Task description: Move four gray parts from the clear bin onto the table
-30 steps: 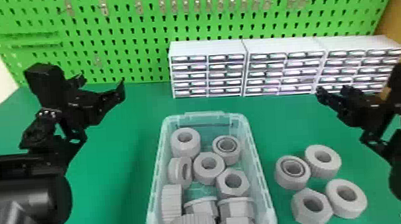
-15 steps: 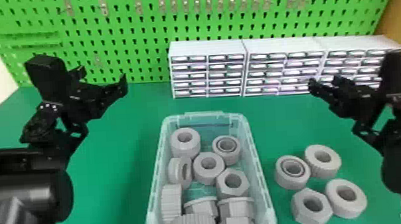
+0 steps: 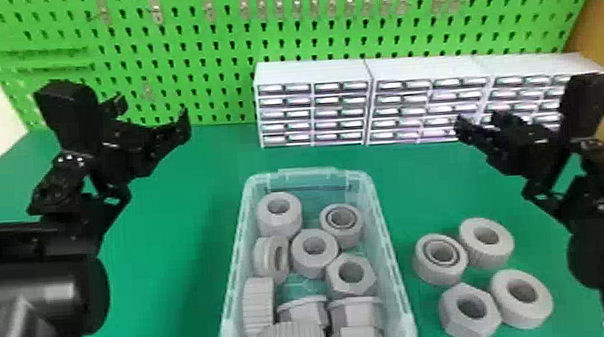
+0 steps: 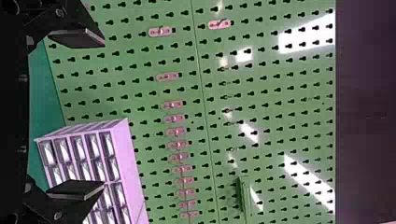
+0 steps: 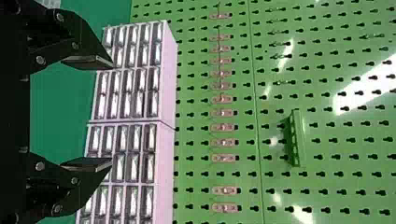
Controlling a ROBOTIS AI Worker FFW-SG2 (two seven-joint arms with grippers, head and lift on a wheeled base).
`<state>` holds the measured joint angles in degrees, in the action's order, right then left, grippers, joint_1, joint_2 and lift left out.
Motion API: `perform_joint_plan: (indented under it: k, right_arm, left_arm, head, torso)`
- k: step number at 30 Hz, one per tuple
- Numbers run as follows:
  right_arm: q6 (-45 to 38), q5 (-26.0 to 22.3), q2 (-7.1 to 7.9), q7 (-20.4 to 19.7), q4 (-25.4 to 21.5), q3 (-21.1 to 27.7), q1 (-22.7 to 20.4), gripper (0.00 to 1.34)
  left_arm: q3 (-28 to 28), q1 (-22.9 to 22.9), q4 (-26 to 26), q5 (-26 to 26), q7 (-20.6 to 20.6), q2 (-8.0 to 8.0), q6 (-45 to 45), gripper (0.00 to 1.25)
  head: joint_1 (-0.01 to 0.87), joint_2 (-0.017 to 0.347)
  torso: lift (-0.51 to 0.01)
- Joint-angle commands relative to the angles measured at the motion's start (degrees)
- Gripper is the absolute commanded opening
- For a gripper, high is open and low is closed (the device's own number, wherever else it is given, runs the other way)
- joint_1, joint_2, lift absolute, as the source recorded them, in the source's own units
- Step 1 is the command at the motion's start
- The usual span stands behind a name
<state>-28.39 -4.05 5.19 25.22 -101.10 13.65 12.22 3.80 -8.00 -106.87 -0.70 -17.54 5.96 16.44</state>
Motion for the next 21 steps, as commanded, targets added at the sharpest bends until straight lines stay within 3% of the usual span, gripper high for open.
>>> perform_joint_plan:
  k: [1, 21]
  right_arm:
    - [0.0, -0.1, 0.26, 0.0, -0.4, 0.4, 0.0, 0.81]
    - [0.5, 0.0, 0.26, 0.0, -0.5, 0.0, -1.5, 0.82]
  left_arm:
    - [-0.3, 0.1, 0.1, 0.0, 0.0, 0.02, 0.0, 1.04]
    - [0.6, 0.6, -0.1, 0.1, 0.0, 0.37, 0.0, 1.04]
  head:
    - [0.678, 0.034]
    - [0.678, 0.034]
  torso:
    - [-0.05]
    - [-0.05]
